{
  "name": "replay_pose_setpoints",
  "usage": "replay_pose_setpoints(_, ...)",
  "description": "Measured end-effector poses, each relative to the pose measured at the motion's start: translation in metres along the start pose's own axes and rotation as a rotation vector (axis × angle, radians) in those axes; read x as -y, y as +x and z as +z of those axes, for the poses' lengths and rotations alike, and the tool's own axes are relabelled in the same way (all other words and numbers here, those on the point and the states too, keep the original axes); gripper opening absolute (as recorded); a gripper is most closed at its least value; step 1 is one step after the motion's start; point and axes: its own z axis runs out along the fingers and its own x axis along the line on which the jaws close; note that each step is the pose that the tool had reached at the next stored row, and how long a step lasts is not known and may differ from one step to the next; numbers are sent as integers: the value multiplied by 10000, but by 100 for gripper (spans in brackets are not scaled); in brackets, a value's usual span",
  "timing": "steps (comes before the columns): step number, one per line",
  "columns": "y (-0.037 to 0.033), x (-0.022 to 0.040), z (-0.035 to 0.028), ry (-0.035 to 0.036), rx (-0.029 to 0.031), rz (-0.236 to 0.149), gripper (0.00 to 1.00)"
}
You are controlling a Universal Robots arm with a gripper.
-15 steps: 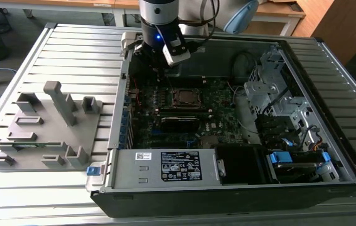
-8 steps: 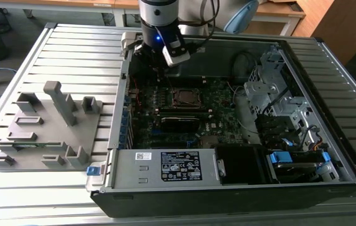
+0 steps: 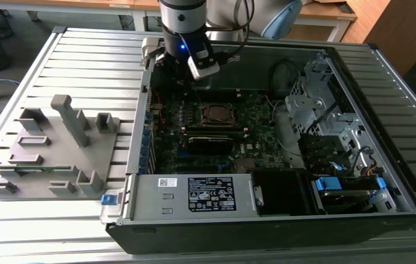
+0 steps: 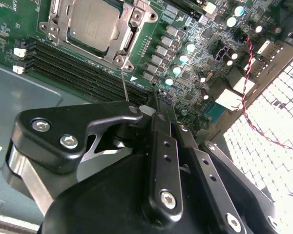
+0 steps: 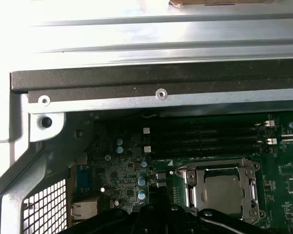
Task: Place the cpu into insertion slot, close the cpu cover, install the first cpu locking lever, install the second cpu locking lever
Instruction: 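Install the first cpu locking lever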
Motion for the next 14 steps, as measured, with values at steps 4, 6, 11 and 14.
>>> replay_pose_setpoints(4,6,-11,11,-73,-6,2,11)
replay_pose_setpoints(6,7,-17,16,-181,-15,9,11)
replay_pose_setpoints(11,7,-22,17,-211,-17,9,11)
replay_pose_setpoints(14,7,-23,18,-211,-16,9,11)
